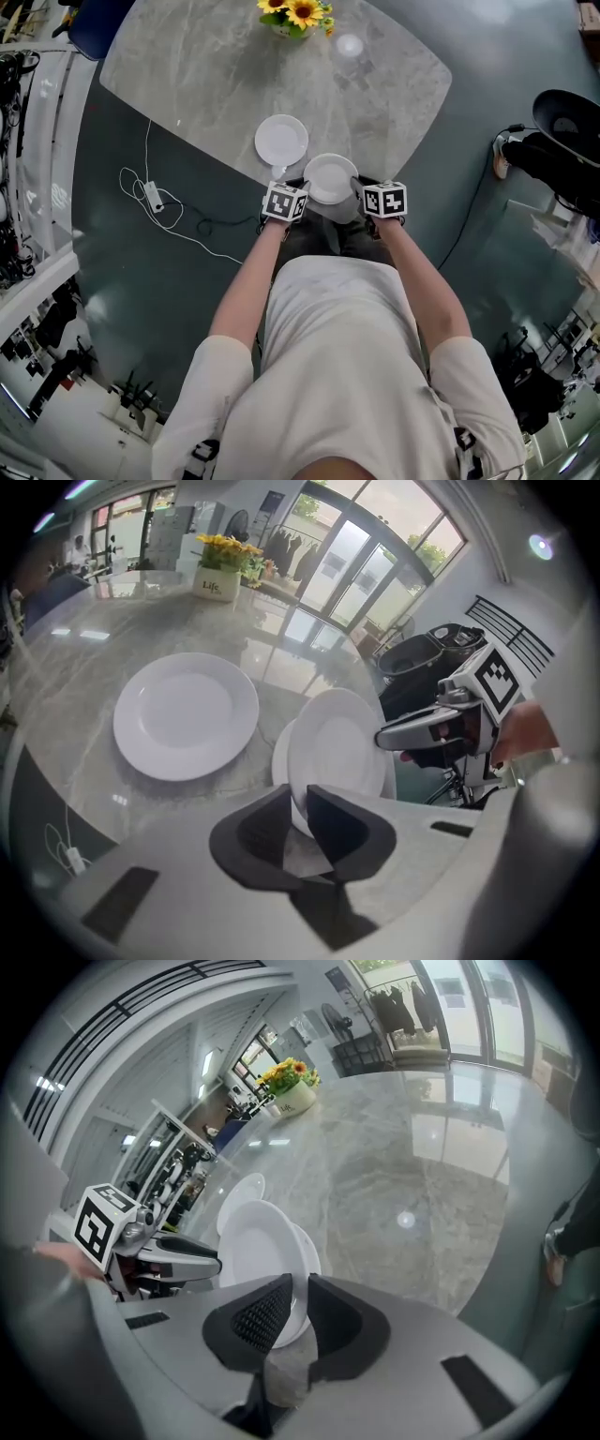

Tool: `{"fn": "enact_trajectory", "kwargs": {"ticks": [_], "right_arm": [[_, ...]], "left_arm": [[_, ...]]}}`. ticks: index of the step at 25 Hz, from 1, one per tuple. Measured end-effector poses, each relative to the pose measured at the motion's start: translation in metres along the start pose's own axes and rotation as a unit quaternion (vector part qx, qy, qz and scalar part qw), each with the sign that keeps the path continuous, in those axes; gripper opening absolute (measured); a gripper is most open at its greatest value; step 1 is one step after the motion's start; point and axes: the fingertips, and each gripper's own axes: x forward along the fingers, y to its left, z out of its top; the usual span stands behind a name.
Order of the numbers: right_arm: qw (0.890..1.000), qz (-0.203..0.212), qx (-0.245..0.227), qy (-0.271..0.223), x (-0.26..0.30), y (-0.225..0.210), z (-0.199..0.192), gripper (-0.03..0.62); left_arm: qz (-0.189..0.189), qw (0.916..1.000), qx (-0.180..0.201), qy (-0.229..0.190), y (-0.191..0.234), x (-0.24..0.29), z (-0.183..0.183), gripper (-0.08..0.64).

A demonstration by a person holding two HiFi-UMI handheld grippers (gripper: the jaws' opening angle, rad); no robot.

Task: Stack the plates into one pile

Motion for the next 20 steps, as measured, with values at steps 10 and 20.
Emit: {"fn": "enact_trajectory", "kwargs": {"ticks": [10, 20], "right_arm": [[0.996, -0.034, -0.078, 0.012, 0.012, 0.001, 0.0, 0.081], [0.986, -0.068, -0.154, 0.019, 0.016, 0.003, -0.001, 0.153]], "left_arm": [[0.024, 0.9994, 0.025, 0.001, 0.004, 0.005, -0.004, 0.071], [0.048, 0.9973, 0.056, 0.001, 0.004, 0.008, -0.009, 0.084]]}}
